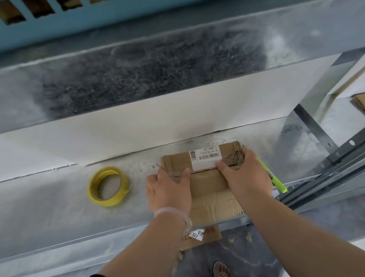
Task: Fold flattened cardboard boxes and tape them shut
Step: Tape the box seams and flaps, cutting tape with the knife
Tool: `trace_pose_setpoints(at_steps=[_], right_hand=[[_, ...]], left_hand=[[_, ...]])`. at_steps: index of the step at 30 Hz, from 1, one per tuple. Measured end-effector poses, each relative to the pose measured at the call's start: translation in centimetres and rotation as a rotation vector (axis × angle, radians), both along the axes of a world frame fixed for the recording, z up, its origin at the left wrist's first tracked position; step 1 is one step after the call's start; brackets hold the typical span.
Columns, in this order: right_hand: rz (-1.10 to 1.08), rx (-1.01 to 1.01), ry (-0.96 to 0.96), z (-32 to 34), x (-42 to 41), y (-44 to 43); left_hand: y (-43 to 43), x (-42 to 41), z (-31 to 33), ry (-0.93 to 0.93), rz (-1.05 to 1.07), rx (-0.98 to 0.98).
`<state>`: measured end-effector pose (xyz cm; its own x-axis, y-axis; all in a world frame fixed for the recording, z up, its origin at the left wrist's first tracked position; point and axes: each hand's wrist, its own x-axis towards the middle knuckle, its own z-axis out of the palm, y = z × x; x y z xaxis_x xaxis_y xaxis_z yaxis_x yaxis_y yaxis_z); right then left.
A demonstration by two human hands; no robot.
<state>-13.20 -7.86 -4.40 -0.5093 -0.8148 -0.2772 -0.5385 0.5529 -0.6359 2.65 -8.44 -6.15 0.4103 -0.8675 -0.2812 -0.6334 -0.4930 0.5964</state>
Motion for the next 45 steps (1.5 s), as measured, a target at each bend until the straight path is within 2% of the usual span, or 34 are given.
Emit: trace_pose_setpoints(at_steps=[3, 9, 12, 17, 28, 31, 34, 39, 45], right_hand=[[-0.016, -0.015, -0.048, -0.1, -0.7, 0.1], [-0.062, -0.063, -0.123, -0.7, -0.6, 0.0], [-0.067, -0.082, -0.146, -0.9, -0.5, 0.1], [0.007, -0.014, -0.082, -0.9, -0.6, -0.4], [-0.006, 0.012, -0.084, -2.1, -1.3, -1.4], [0.024, 0.001, -0.101, -2.3, -1.5, -1.3], [0.063, -0.012, -0.116, -2.4, -1.9, -1.1], [0.153, -0.007, -0.226, -1.9, -2.9, -1.2], [0.119, 0.043, -0.537, -1.0, -3.7, -0.7]], left_hand=[[-0.1, 0.3, -0.4, -0.008, 0.016, -0.020], [-0.6, 0.6, -0.5, 0.093, 0.055, -0.128], [-0.5, 0.5, -0.3, 0.105, 0.051, -0.103], [-1.0, 0.8, -0.2, 0.082, -0.002, 0.009], [-1.7, 1.0, -0.9, 0.075, 0.021, -0.034], [-1.6, 1.1, -0.9, 0.128, 0.029, -0.087], [-1.4, 1.5, -1.3, 0.265, 0.042, -0.136], [-1.2, 2.2, -2.1, 0.358, -0.027, -0.124], [-0.7, 2.5, -1.6, 0.517, -0.058, 0.038]])
